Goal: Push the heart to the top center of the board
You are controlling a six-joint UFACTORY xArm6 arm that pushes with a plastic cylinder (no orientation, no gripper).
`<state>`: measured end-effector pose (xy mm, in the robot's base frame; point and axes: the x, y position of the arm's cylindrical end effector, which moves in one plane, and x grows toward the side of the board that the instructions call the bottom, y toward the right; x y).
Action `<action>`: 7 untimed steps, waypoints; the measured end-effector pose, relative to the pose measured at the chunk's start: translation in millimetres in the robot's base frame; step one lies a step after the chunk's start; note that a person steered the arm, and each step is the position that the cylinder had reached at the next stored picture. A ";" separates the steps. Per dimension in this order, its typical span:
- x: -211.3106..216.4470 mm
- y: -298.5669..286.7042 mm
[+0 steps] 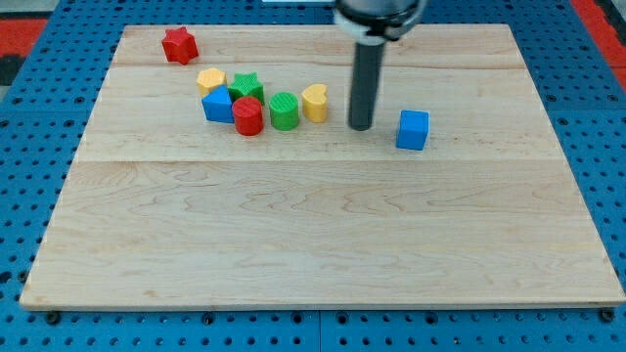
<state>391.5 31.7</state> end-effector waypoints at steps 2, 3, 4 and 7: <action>-87.2 -51.2; -21.1 -52.8; -30.6 -86.9; -120.3 -88.4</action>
<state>271.1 -56.7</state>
